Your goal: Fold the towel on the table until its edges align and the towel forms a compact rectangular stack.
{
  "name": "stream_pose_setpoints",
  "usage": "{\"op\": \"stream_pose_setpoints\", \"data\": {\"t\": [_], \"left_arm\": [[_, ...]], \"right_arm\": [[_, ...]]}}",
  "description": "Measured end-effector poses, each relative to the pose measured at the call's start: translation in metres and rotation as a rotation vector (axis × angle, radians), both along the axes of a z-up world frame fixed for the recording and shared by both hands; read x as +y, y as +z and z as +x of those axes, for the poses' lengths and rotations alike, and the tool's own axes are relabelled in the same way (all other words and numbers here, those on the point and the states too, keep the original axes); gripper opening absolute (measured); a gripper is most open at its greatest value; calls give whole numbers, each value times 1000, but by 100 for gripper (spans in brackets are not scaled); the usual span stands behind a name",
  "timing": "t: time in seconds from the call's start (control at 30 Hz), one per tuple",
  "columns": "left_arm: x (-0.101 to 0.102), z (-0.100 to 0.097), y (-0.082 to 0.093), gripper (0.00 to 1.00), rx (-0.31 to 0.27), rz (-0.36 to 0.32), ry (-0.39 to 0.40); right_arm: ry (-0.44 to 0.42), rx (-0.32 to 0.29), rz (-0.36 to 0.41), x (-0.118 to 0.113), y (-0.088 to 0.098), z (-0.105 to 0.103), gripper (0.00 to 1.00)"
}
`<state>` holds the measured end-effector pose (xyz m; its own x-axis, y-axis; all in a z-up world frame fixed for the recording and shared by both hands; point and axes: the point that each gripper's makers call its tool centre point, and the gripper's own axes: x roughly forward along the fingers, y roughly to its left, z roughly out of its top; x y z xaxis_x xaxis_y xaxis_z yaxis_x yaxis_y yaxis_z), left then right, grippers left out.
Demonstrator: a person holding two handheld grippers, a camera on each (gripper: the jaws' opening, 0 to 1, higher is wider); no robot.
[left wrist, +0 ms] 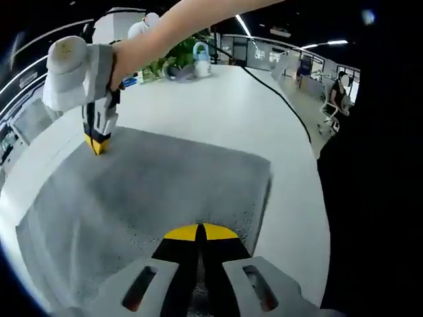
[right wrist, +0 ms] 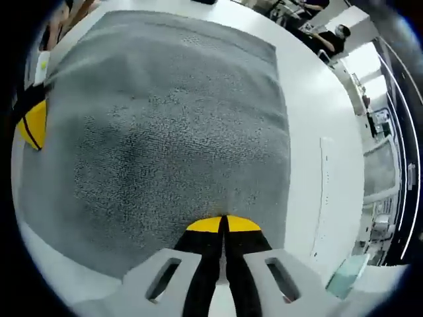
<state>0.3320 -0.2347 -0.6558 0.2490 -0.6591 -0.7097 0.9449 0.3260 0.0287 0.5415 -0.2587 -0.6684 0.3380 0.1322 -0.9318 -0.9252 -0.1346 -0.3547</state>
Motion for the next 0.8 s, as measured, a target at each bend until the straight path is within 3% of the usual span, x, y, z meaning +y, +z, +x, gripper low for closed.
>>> {"op": "stream_pose_setpoints", "data": {"t": [0.1, 0.13, 0.2, 0.33, 0.43, 0.63, 0.73, 0.8], "left_arm": [[0, 0, -1, 1, 31, 47, -20], [0, 0, -2, 1, 41, 60, -32], [0, -2, -2, 1, 15, 112, -146], [-2, -3, -3, 1, 35, 155, -174], [-1, -5, -3, 1, -20, 157, -220], [-1, -5, -2, 1, -6, 166, -176], [1, -7, -2, 1, -42, 176, -162], [1, -8, -2, 1, -66, 177, -142]], "right_arm": [[-35, 21, -33, 1, 0, 2, 0], [-88, 35, -23, 0, 0, 3, 0], [-73, 55, -26, 0, 1, 3, 0], [-87, 107, -42, 1, 1, 4, 0], [-111, 123, -49, 0, 1, 3, 0], [-193, 156, -3, -1, 2, 2, 0], [-336, 180, 28, -1, 2, 3, 0], [-340, 167, 11, -1, 2, 3, 0]]}}
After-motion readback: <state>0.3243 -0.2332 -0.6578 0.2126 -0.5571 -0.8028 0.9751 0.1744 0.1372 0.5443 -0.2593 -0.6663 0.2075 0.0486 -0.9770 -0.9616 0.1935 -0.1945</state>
